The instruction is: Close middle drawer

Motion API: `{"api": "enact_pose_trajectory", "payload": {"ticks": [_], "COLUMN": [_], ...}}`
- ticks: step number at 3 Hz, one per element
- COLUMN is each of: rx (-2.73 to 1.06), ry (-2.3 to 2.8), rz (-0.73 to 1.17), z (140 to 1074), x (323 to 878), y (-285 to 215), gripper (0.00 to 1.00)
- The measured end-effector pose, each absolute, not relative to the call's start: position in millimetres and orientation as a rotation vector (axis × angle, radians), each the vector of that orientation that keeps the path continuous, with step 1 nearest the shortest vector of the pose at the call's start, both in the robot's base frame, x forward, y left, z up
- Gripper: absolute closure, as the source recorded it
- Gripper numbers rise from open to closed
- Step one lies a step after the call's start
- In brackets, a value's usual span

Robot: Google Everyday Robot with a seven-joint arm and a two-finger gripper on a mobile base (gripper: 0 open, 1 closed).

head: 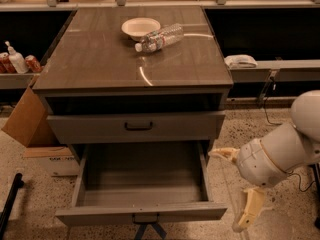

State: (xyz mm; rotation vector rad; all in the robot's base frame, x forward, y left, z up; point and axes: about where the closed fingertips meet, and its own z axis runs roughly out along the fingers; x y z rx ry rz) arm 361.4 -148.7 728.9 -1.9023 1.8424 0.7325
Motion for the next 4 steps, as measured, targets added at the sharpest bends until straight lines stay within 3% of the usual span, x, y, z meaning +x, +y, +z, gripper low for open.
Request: {"api": "enact_pose_trajectory", "payload": {"ticks": [3, 4], "rx": [-1.930, -1.974], "ry": [1.733, 1.713], "rz": [0.824, 0.846], "z": [653, 604], "x": [345, 340], "y": [-137, -135], "gripper": [0.00, 0.18]}}
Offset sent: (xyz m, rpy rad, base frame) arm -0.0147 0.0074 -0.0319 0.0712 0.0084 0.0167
